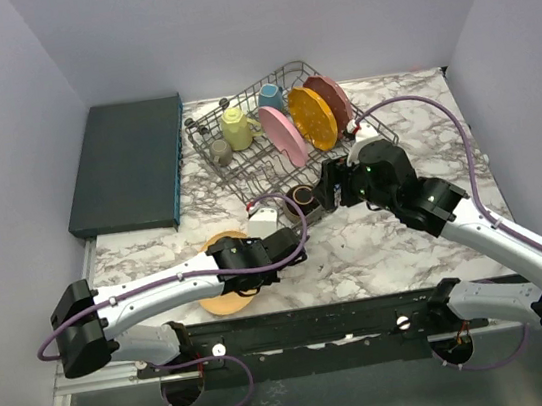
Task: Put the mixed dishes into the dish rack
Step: Pick up the plate at the center of the board.
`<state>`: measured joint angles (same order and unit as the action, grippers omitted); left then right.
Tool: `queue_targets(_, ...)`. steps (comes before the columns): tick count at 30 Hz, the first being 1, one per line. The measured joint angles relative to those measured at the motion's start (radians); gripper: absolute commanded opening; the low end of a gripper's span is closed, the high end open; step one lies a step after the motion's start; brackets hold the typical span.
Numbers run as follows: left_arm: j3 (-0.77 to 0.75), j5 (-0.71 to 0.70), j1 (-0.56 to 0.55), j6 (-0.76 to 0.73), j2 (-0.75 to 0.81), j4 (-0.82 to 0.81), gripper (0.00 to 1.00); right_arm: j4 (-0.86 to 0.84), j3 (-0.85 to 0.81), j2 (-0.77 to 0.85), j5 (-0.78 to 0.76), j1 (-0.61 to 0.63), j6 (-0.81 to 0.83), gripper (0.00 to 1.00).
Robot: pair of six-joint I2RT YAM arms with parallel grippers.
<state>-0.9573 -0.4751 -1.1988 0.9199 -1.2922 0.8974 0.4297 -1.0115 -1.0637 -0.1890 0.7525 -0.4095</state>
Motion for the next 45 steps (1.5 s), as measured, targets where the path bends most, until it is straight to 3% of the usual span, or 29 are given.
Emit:
queue_targets(28, -0.037, 0.105, -0.033, -0.259, 0.238, -0.074, 0.0, -0.166, -0.017, -0.274, 0.523, 0.009, -0.177, 0.79)
queue_targets(45, -0.009, 0.121, -0.034, -0.325, 0.29, -0.128, 0.0, -0.249, -0.059, -0.391, 0.628, 0.08, -0.264, 0.75)
